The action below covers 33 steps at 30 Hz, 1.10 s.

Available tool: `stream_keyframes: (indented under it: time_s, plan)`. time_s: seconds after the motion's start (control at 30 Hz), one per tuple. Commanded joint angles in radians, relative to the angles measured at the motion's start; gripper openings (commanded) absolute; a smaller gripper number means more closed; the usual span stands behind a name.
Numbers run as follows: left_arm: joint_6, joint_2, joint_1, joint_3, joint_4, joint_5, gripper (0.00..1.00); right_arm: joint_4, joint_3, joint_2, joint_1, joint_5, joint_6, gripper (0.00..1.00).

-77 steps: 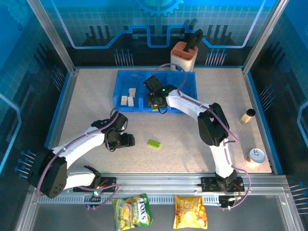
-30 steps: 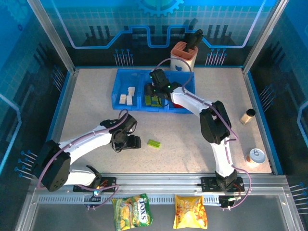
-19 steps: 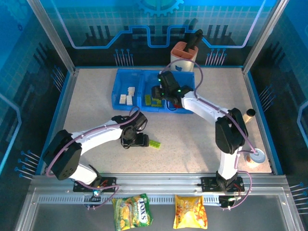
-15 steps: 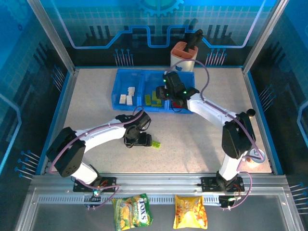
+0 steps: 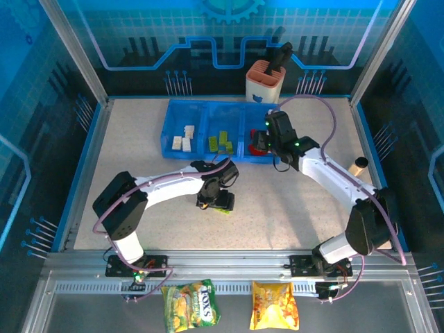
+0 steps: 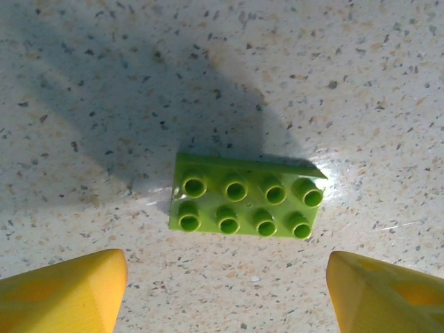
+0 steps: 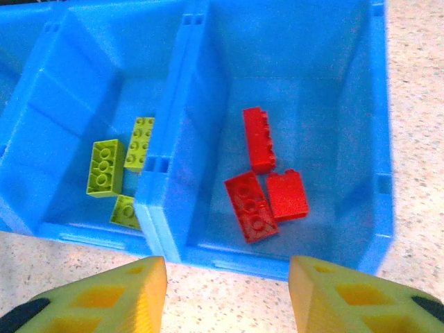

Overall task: Sort the legos into containers by color
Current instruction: Pick up the lego from the middle-left of the table.

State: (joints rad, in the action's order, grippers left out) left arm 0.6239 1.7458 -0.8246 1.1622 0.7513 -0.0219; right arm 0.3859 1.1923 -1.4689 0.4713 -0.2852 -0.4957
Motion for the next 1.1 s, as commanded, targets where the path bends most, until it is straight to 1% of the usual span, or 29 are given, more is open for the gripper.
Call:
stream_keyframes:
  time_s: [0.0, 0.13, 0.27, 0.4, 0.63, 0.83, 1.07]
  plan:
    - [-0.027, 0.038, -0.016, 0.051, 0.056, -0.021, 0.79, 0.028, -0.03, 0.057, -0.026, -0.019, 0.008, 0.51]
    - [-0.045, 0.075, -0.03, 0.088, 0.078, -0.033, 0.83, 0.035, -0.058, 0.095, -0.038, -0.022, 0.003, 0.51]
    - [-0.054, 0.095, -0.033, 0.101, 0.082, -0.046, 0.84, 0.049, -0.073, 0.118, -0.044, -0.025, -0.001, 0.51]
    - [-0.065, 0.122, -0.033, 0.109, 0.075, -0.038, 0.86, 0.054, -0.083, 0.131, -0.05, -0.025, 0.0, 0.51]
    - [-0.067, 0.158, -0.034, 0.102, 0.044, -0.01, 0.86, 0.061, -0.101, 0.134, -0.053, -0.025, -0.002, 0.51]
    - [-0.065, 0.182, -0.034, 0.1, 0.035, 0.001, 0.84, 0.068, -0.109, 0.13, -0.059, -0.024, -0.004, 0.51]
    - [-0.058, 0.195, -0.036, 0.096, 0.027, 0.005, 0.76, 0.073, -0.109, 0.116, -0.062, -0.006, -0.01, 0.51]
